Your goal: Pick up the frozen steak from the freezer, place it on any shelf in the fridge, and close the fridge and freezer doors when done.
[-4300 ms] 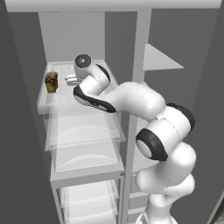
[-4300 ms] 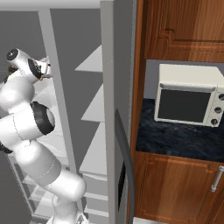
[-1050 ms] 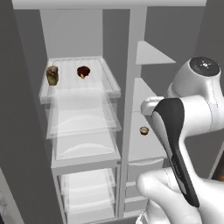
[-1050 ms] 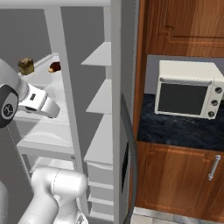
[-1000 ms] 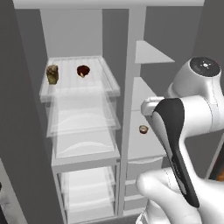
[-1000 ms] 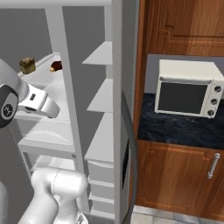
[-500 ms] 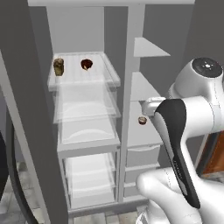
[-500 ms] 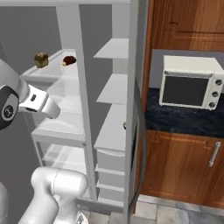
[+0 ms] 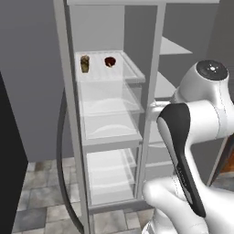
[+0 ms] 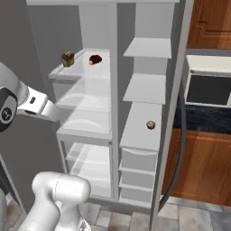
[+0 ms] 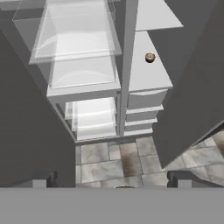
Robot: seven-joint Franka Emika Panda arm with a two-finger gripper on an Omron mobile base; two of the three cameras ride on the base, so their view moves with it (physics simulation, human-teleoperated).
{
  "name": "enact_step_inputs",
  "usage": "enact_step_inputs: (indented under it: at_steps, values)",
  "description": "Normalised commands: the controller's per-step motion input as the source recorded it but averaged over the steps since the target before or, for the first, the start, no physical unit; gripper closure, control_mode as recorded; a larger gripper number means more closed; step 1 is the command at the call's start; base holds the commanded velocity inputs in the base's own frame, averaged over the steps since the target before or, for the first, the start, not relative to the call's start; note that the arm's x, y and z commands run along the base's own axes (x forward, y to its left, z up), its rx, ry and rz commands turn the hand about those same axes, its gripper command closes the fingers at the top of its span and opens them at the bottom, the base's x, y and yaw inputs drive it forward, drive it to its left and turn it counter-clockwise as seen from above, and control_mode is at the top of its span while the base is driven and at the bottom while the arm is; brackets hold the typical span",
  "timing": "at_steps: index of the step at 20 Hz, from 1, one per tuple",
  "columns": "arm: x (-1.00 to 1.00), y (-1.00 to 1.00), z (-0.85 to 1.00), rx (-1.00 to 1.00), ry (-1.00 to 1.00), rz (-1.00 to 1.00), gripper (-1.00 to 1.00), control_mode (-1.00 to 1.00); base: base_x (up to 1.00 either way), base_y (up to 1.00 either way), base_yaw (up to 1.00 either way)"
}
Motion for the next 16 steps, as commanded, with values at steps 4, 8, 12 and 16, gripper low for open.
enact_step_inputs:
  at_steps: [4, 8, 12, 16]
  values:
    - [0.00, 0.00, 0.00, 0.00, 0.00, 0.00, -1.00, 1.00, -0.62, 0.00, 0.00]
    - [0.00, 0.00, 0.00, 0.00, 0.00, 0.00, -1.00, 1.00, -0.54, -0.06, 0.00]
    - [0.00, 0.00, 0.00, 0.00, 0.00, 0.00, -1.00, 1.00, -0.41, -0.11, 0.00]
    - [0.00, 0.00, 0.00, 0.00, 0.00, 0.00, -1.00, 1.00, -0.40, -0.12, 0.00]
